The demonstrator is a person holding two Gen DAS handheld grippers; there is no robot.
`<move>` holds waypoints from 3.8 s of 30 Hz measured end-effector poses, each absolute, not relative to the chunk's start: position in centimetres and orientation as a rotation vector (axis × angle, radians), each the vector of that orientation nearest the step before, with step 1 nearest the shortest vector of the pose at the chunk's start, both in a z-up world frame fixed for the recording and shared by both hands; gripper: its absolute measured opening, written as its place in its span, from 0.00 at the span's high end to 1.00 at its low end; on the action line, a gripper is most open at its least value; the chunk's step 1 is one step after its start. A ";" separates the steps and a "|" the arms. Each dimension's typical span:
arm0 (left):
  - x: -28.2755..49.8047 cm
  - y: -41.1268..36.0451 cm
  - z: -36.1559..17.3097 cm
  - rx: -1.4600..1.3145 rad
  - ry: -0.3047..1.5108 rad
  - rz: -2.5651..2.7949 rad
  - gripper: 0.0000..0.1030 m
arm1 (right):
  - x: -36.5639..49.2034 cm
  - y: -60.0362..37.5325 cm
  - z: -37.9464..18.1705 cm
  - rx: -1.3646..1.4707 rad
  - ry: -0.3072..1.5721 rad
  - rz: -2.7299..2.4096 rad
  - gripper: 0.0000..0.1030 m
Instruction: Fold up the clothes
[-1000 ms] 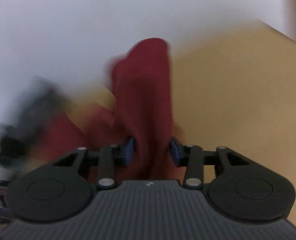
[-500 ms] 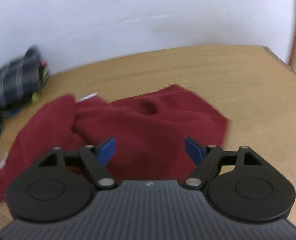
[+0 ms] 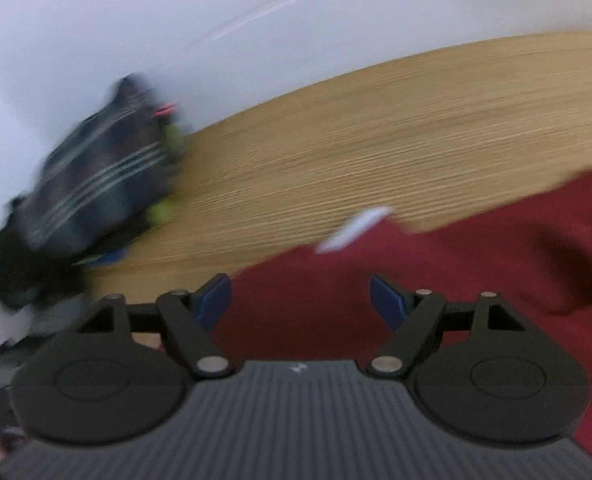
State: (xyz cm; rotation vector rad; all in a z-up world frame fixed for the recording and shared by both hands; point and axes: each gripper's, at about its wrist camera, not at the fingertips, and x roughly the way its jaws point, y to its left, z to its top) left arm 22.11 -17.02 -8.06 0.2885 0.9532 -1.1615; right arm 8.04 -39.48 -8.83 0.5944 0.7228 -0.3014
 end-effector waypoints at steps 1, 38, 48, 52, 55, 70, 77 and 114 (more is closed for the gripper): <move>22.4 -17.5 -8.3 0.302 0.954 -1.167 0.24 | 9.0 -38.4 -9.2 0.513 0.768 -0.311 0.23; 12.4 -15.3 -11.3 0.373 0.882 -1.305 0.56 | 5.2 -37.2 -6.9 0.506 0.753 -0.457 0.19; 9.6 -12.9 -10.8 0.293 0.882 -1.231 0.55 | 9.5 -34.8 -9.8 0.405 0.830 -0.412 0.86; 9.5 -11.5 -9.5 0.273 0.889 -1.271 0.55 | 3.1 -35.9 -5.2 0.517 0.660 -0.399 0.87; 8.5 -10.8 -8.7 0.306 0.869 -1.326 0.54 | -2.4 -37.0 -2.9 0.555 0.602 -0.384 0.87; 6.9 -10.1 -9.5 0.388 0.894 -1.408 0.51 | -12.2 -38.1 -6.5 0.793 0.573 -0.581 0.54; 6.9 -10.9 -9.9 0.420 0.833 -1.426 0.44 | -9.1 -36.7 -8.1 0.794 0.644 -0.627 0.40; -9.8 -0.5 20.5 0.204 0.262 -1.105 0.92 | 1.4 -47.3 20.8 0.626 -0.046 -0.049 0.92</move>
